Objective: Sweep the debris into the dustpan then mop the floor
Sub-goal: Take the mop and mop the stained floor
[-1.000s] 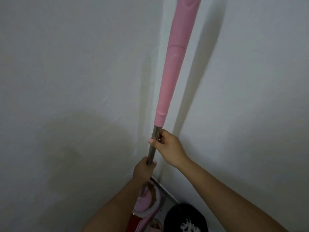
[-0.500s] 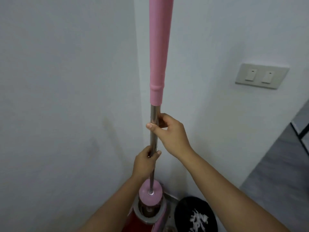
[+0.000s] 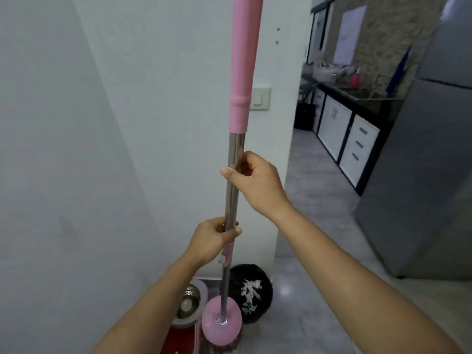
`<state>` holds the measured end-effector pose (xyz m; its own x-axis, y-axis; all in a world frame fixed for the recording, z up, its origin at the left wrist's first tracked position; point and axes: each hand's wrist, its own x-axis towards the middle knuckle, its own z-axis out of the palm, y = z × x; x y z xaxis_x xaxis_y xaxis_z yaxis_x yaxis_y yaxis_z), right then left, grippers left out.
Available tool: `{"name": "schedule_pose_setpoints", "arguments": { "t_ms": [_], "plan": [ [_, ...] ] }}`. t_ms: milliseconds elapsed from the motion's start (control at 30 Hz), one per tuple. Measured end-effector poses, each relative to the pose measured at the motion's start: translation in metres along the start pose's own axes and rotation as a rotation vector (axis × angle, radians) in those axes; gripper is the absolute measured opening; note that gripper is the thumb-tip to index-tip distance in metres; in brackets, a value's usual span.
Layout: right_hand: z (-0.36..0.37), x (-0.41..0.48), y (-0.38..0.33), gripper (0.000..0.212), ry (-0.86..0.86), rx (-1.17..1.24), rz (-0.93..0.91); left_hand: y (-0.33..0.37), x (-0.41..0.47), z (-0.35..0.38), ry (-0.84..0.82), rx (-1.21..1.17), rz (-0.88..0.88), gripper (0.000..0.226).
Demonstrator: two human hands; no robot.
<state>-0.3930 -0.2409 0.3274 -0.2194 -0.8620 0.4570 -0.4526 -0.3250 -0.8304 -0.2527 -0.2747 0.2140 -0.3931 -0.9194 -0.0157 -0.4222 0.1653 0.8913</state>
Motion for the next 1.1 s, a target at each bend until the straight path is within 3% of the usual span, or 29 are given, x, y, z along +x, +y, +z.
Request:
{"name": "schedule_pose_setpoints", "arguments": {
  "t_ms": [433,533,633,700,867,1100],
  "plan": [
    [-0.308,-0.175,0.064,0.013,0.369,-0.405,0.407,0.103,-0.054,0.316,-0.689,0.078,0.241,0.017],
    [-0.377,-0.23,0.077,0.026,0.424,-0.415,0.534,0.131,-0.075,0.392,-0.822,0.193,0.325,0.01],
    [-0.429,-0.282,0.089,0.026,0.468,-0.413,0.641,0.149,-0.092,0.46,-0.954,0.274,0.374,0.017],
    [-0.456,-0.314,0.103,0.024,0.502,-0.406,0.731,0.152,-0.1,0.506,-1.022,0.327,0.392,0.026],
    [-0.499,-0.39,0.173,0.019,0.654,-0.281,1.001,0.132,-0.113,0.619,-1.215,0.447,0.367,0.021],
    [-0.507,-0.478,0.279,0.017,0.947,-0.073,1.397,0.087,-0.151,0.745,-1.373,0.513,0.272,0.042]
  ]
}}
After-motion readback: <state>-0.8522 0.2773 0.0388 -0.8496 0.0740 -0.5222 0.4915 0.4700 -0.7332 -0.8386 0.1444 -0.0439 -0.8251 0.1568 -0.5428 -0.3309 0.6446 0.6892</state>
